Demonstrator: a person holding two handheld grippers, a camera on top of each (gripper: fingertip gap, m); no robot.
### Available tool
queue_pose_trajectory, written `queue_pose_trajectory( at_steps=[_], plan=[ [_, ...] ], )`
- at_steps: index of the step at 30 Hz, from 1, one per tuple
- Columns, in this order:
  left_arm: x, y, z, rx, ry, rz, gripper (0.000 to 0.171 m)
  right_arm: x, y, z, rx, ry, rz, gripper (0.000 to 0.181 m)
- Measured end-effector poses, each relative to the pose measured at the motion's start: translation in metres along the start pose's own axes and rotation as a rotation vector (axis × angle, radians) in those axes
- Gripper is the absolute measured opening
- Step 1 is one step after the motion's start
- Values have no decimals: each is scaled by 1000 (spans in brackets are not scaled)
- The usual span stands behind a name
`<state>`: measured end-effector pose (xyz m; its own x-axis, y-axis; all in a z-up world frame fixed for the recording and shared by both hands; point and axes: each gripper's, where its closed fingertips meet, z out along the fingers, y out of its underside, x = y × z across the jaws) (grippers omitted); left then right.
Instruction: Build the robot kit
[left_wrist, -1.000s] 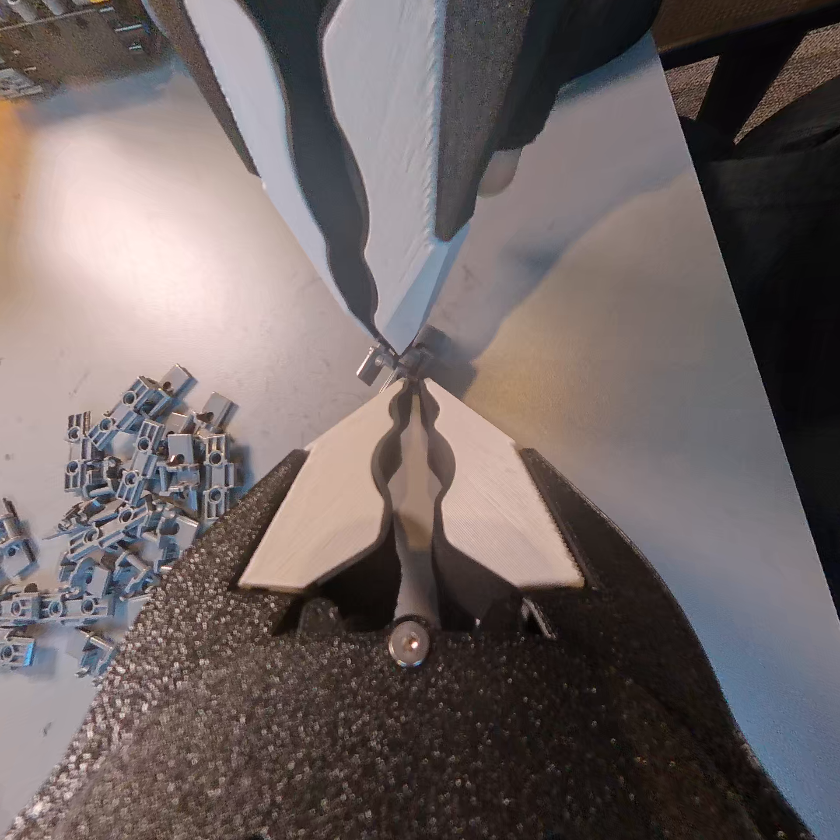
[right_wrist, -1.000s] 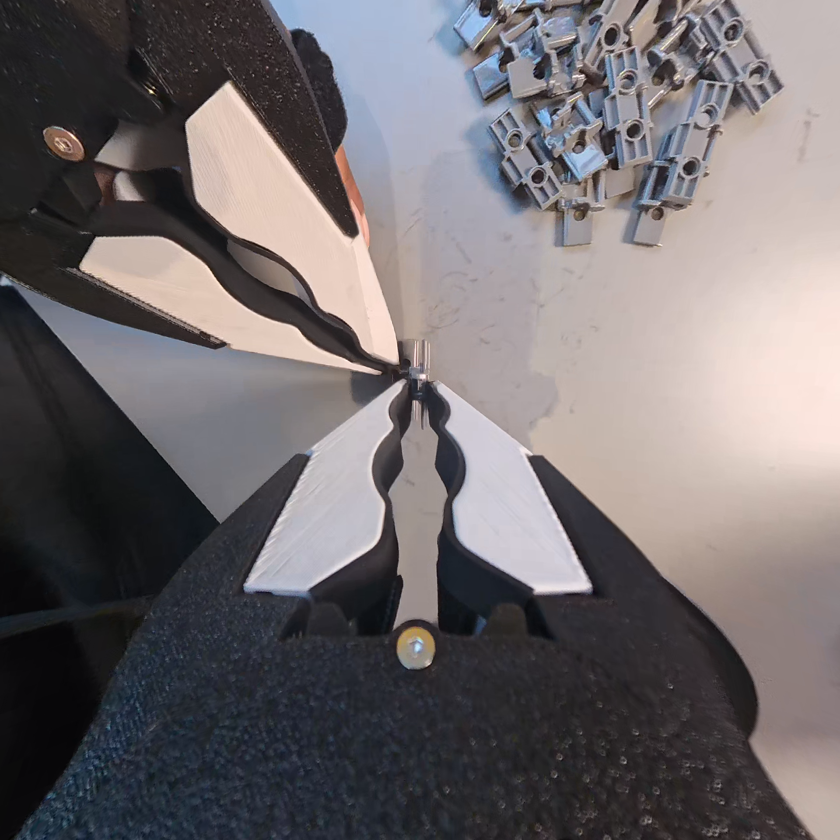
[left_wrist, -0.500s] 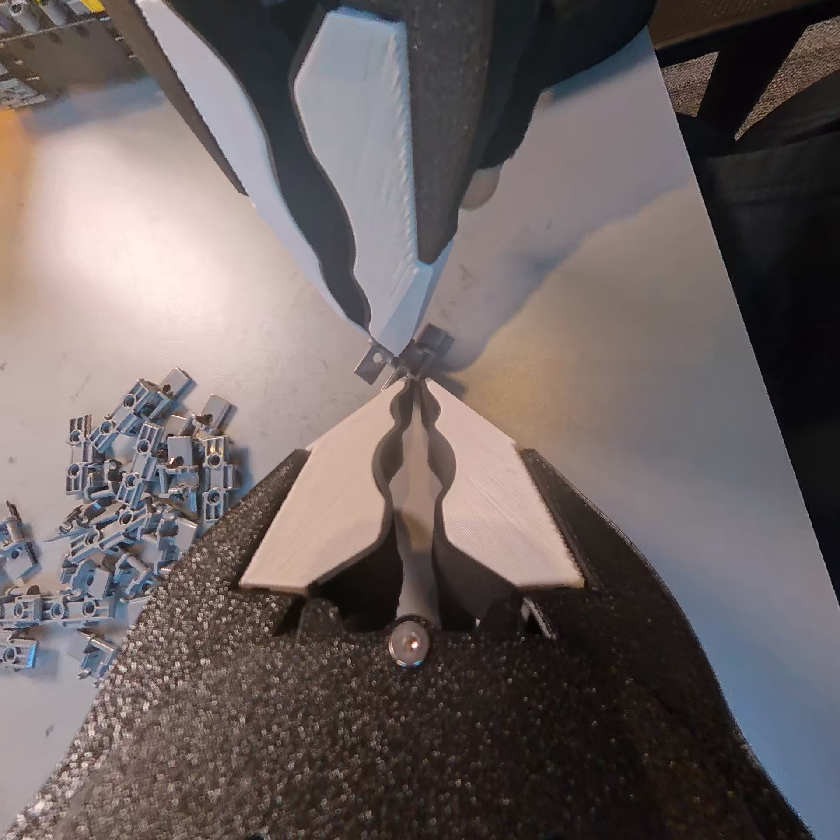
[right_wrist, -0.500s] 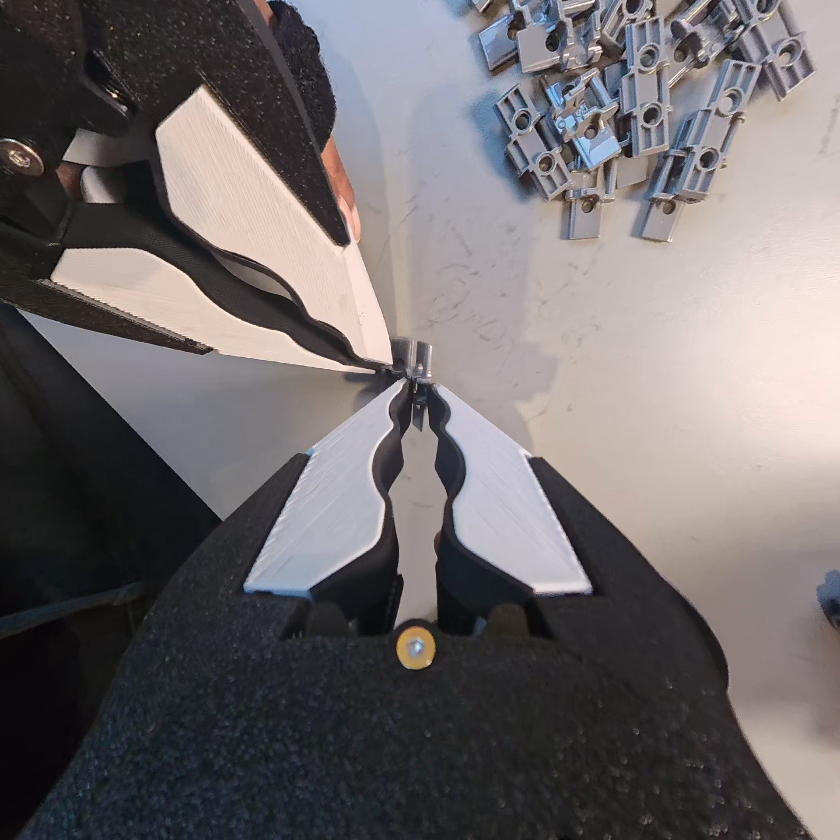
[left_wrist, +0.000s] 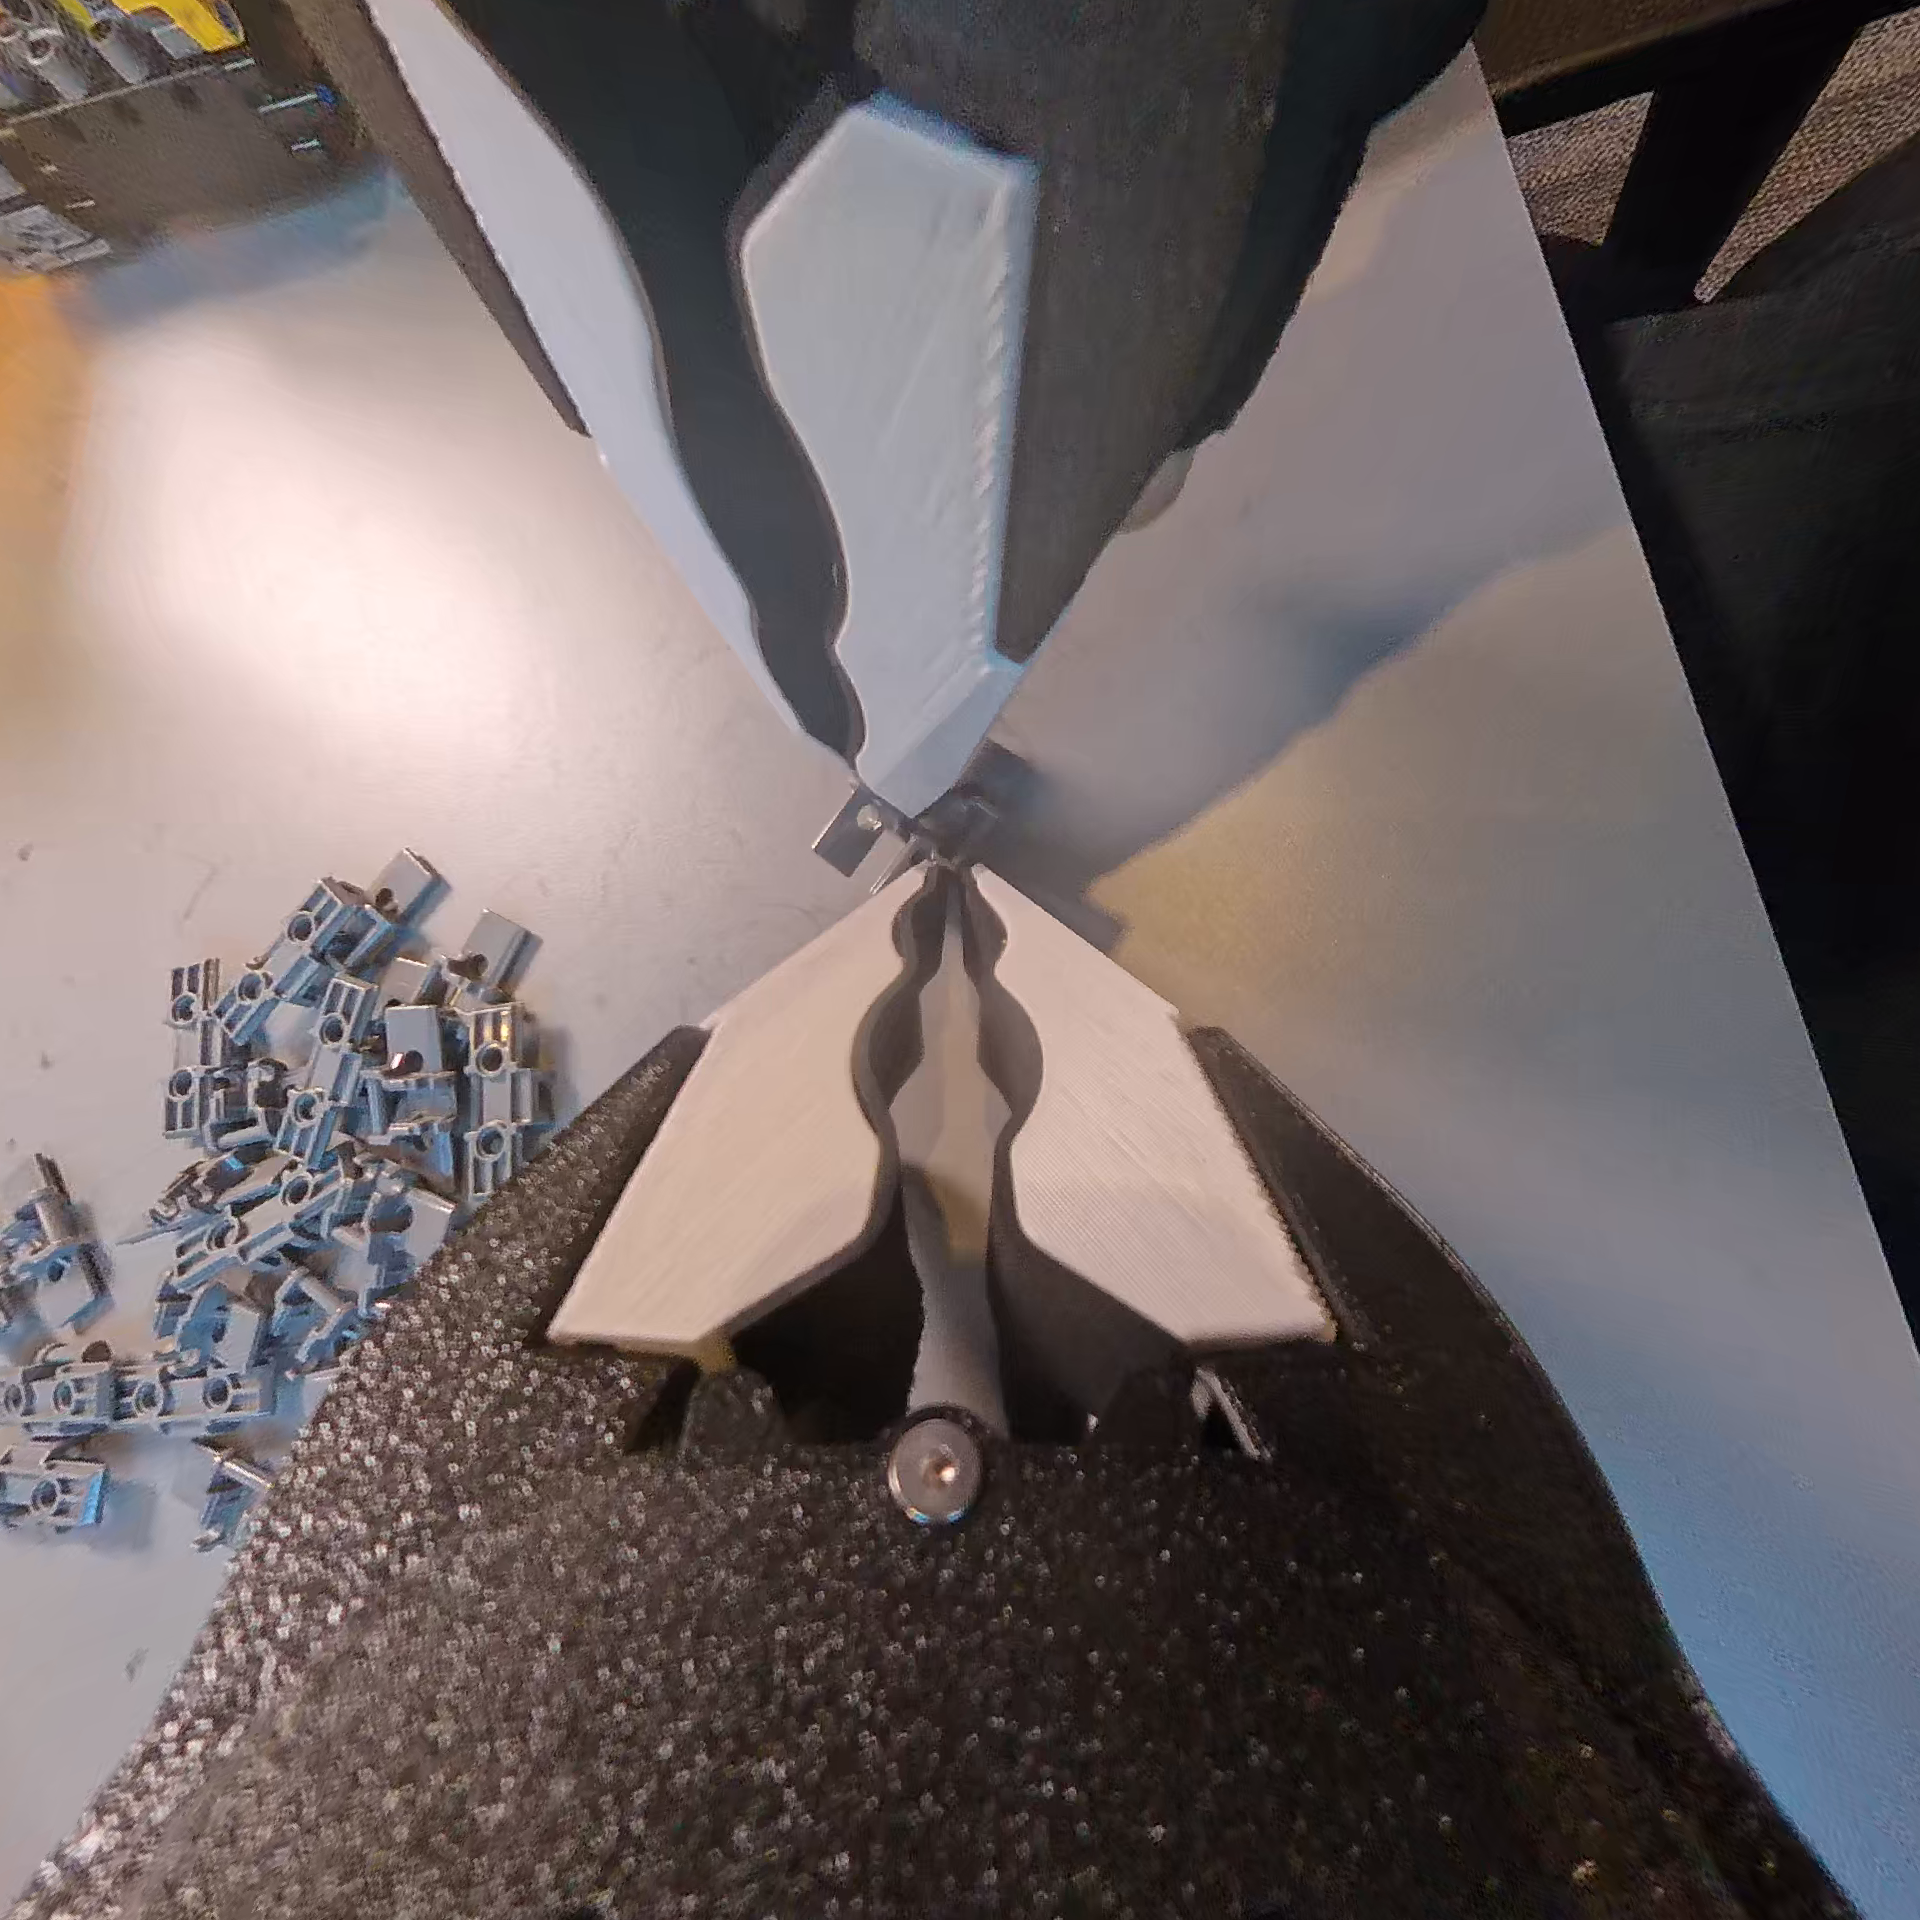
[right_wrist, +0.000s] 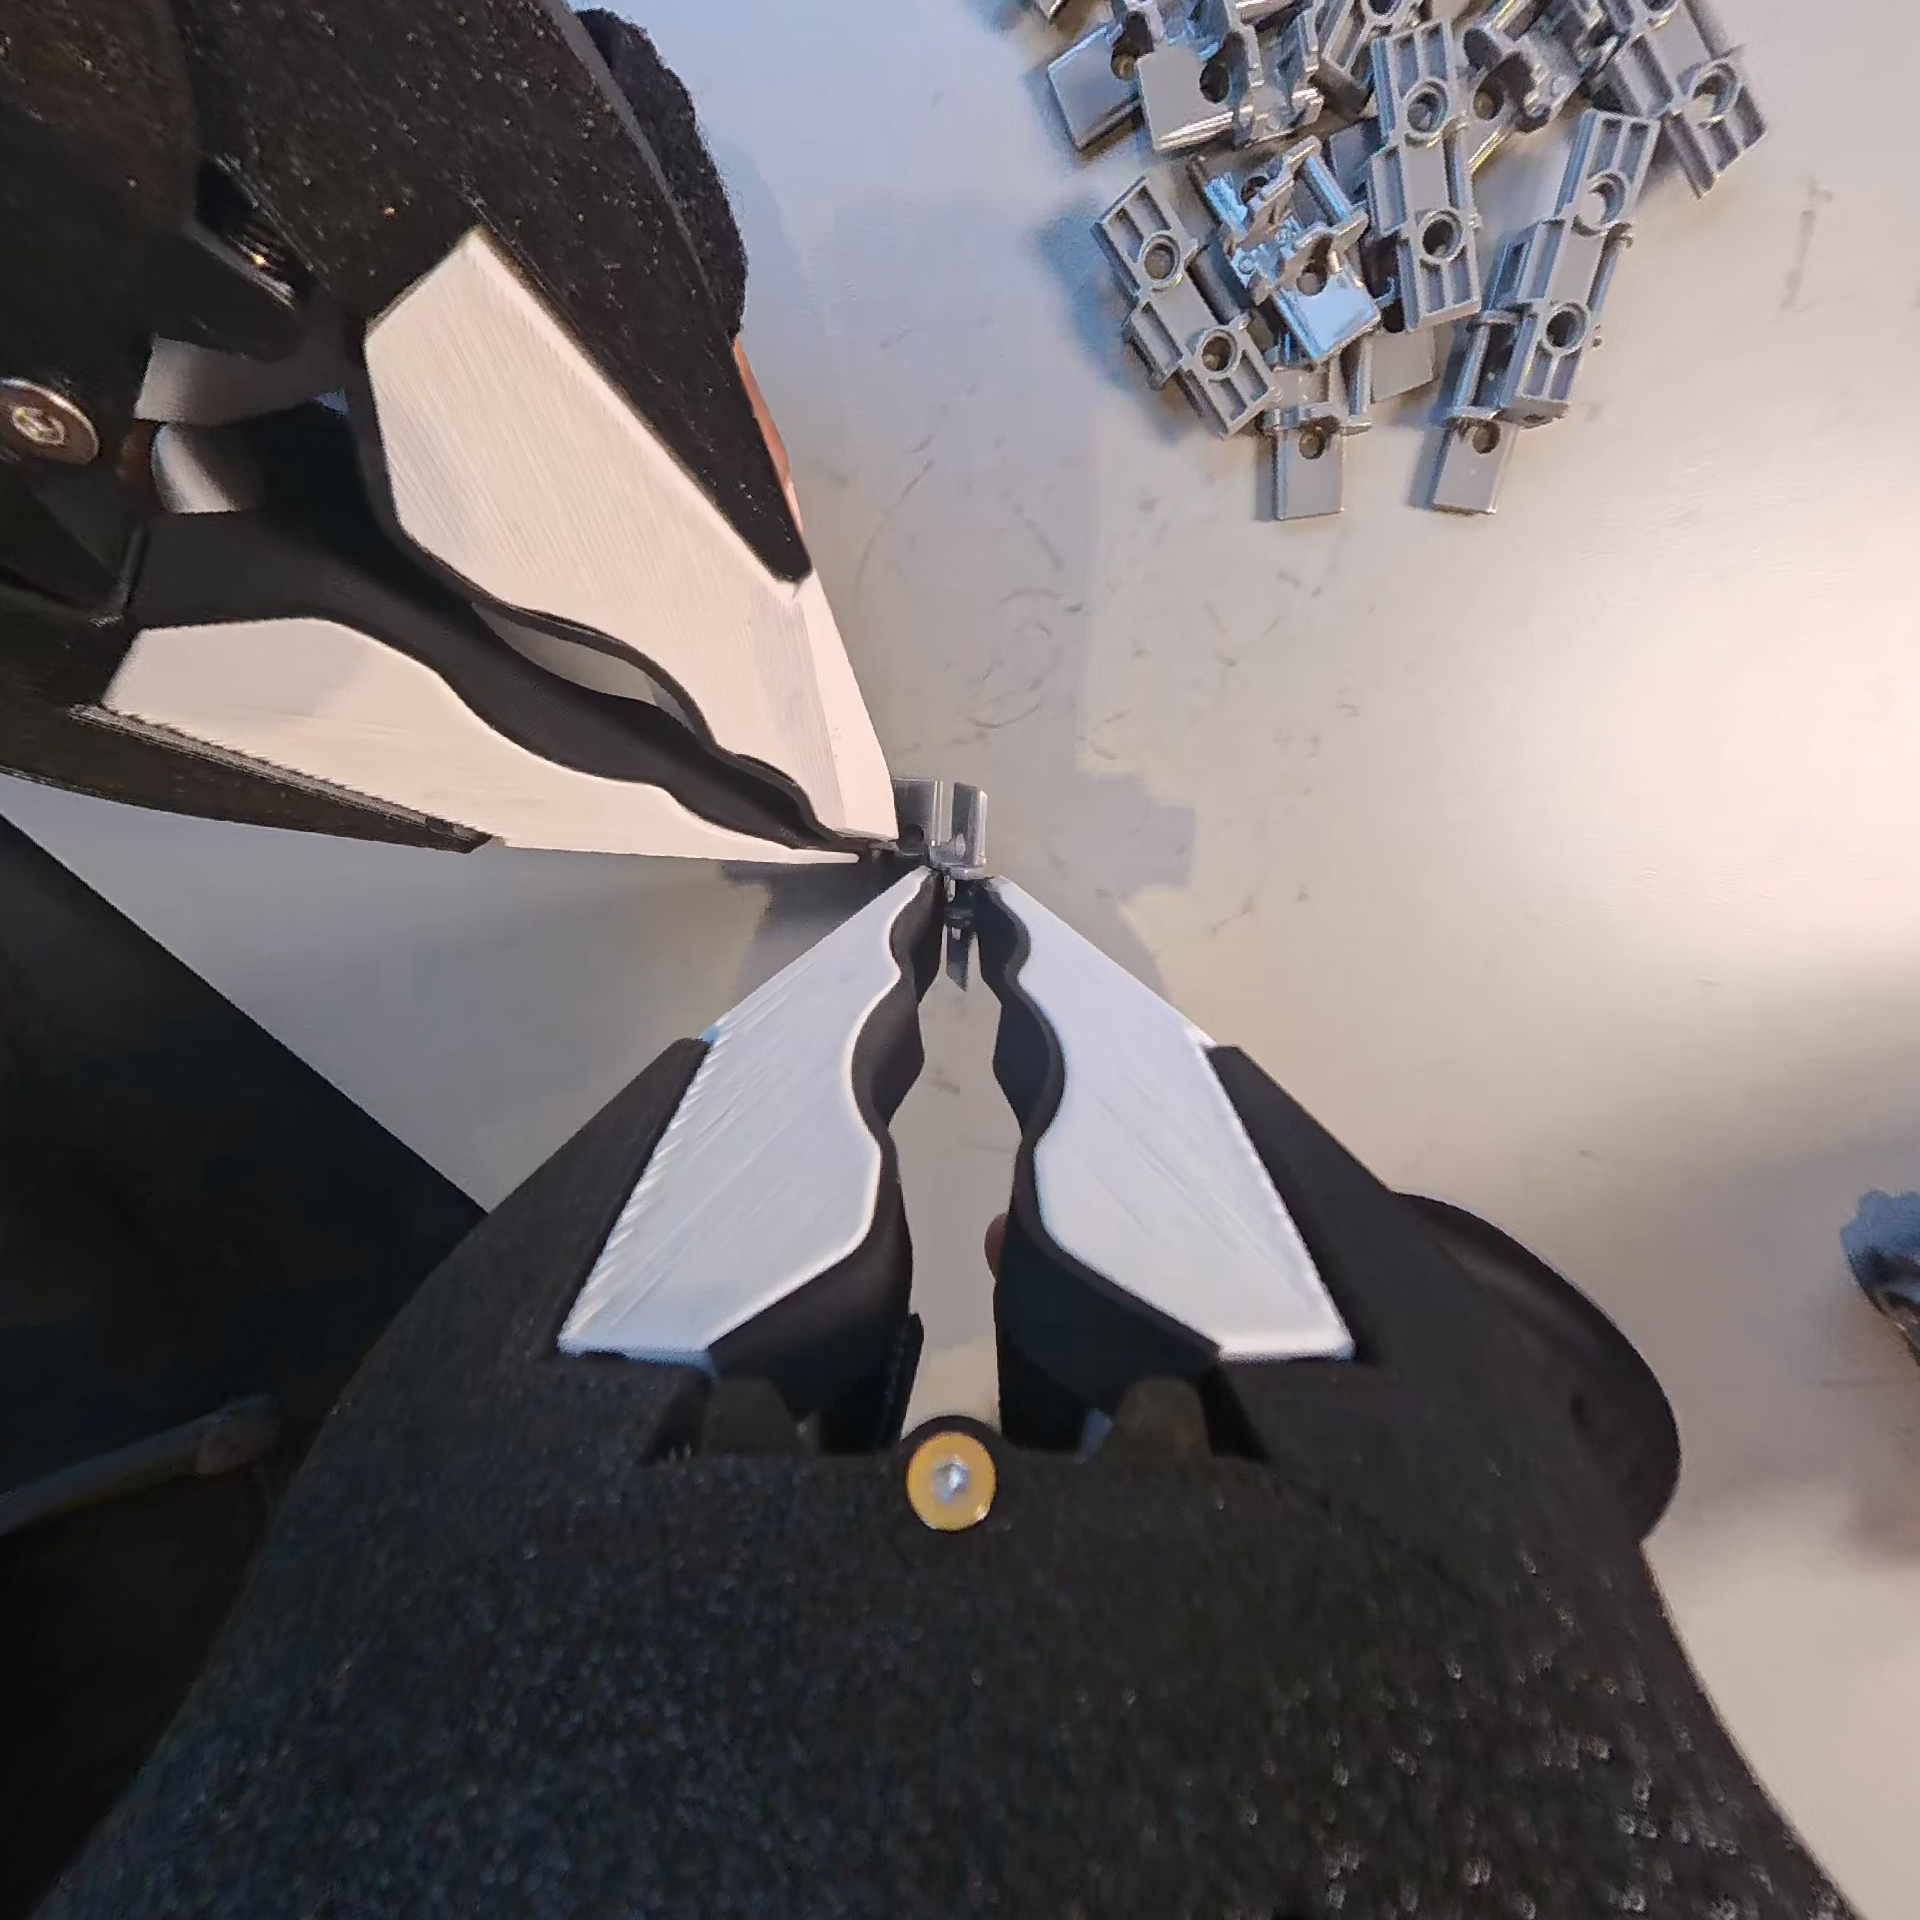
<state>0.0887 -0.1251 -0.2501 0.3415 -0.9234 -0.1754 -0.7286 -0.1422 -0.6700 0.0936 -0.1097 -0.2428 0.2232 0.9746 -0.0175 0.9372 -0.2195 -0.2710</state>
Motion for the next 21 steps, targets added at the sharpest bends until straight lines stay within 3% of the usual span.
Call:
queue_pose_trajectory(
  at_steps=[17, 21],
  plan=[
    [0, -1, 0, 11, 4, 6, 1, 1, 1, 4, -47, 43, -85, 6],
    [0, -1, 0, 10, 3, 7, 1, 1, 0, 3, -3, 47, -80, 6]
  ],
)
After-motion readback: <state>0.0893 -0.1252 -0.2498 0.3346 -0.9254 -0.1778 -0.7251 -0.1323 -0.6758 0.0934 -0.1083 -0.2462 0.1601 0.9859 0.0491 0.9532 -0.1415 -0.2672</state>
